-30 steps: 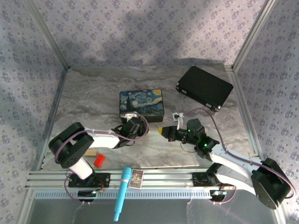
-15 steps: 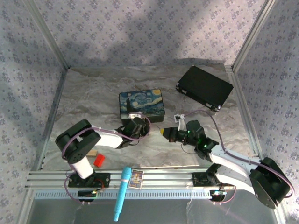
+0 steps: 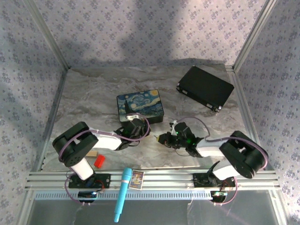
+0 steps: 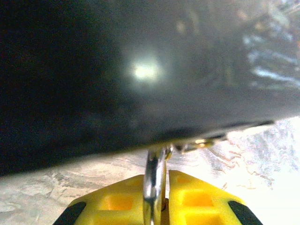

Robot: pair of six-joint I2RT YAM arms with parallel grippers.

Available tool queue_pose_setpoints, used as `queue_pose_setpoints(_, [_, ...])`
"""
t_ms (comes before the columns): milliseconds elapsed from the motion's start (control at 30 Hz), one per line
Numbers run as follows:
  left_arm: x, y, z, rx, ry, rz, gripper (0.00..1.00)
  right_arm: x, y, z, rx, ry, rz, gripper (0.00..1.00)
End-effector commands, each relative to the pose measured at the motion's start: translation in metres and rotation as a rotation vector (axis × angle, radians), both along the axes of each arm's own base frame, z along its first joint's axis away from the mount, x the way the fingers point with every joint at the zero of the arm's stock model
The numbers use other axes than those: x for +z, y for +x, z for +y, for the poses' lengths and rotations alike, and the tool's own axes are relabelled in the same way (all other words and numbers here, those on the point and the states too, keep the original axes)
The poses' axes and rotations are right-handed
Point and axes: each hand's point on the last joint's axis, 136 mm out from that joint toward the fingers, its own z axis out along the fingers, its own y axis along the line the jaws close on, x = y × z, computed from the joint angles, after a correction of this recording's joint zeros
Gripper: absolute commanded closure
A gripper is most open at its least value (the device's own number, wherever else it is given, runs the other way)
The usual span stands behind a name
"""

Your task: Unlock the padlock with the key

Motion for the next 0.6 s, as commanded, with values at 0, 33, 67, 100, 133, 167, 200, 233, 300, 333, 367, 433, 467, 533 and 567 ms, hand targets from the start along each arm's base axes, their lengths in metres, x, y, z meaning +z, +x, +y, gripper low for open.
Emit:
queue_pose_setpoints(0, [0.017,0.001,-0.007,0.021,-0.1,0.003,1.0,0.018,0.013,0.018,-0.02,0.132,0.014,1.0])
queue_pose_setpoints(33, [0.018,0.002,-0.007,0.018,-0.104,0.005,1.0,0.017,0.015,0.02,-0.023,0.151,0.021,1.0])
queue_pose_setpoints(67, [0.018,0.001,-0.008,0.015,-0.105,0.009,1.0,0.015,0.016,0.021,-0.024,0.164,0.031,1.0])
queue_pose_setpoints(100, [0.02,0.001,-0.009,0.015,-0.112,0.01,1.0,0.014,0.016,0.023,-0.02,0.175,0.04,1.0])
queue_pose_setpoints(133, [0.021,0.001,-0.009,0.015,-0.117,0.01,1.0,0.013,0.017,0.025,-0.018,0.185,0.052,1.0])
queue_pose_setpoints(167, [0.022,0.001,-0.009,0.013,-0.121,0.01,1.0,0.012,0.017,0.027,-0.015,0.191,0.055,1.0])
queue_pose_setpoints(200, [0.023,0.001,-0.009,0.011,-0.123,0.008,1.0,0.013,0.019,0.029,-0.017,0.203,0.055,1.0])
queue_pose_setpoints(233, [0.024,0.001,-0.01,0.009,-0.124,0.005,1.0,0.013,0.018,0.029,-0.019,0.21,0.056,1.0])
queue_pose_setpoints(300, [0.025,0.001,-0.009,0.011,-0.123,0.004,1.0,0.014,0.02,0.028,-0.019,0.211,0.052,1.0])
queue_pose_setpoints(333, [0.025,0.001,-0.009,0.011,-0.123,0.004,1.0,0.015,0.02,0.028,-0.016,0.212,0.049,1.0])
queue_pose_setpoints(367, [0.025,0.001,-0.009,0.01,-0.126,0.003,1.0,0.016,0.02,0.029,-0.014,0.215,0.045,1.0])
queue_pose_setpoints(433, [0.025,0.0,-0.011,0.007,-0.134,0.009,1.0,0.018,0.02,0.03,-0.004,0.22,0.042,1.0])
queue_pose_setpoints(467, [0.026,0.0,-0.013,0.003,-0.143,0.006,1.0,0.018,0.02,0.031,-0.001,0.222,0.041,1.0])
queue_pose_setpoints(533, [0.028,0.001,-0.013,0.006,-0.15,0.007,1.0,0.018,0.02,0.033,0.01,0.223,0.043,1.0])
queue_pose_setpoints(567, [0.028,0.001,-0.013,0.005,-0.152,0.006,1.0,0.017,0.02,0.033,0.01,0.218,0.042,1.0])
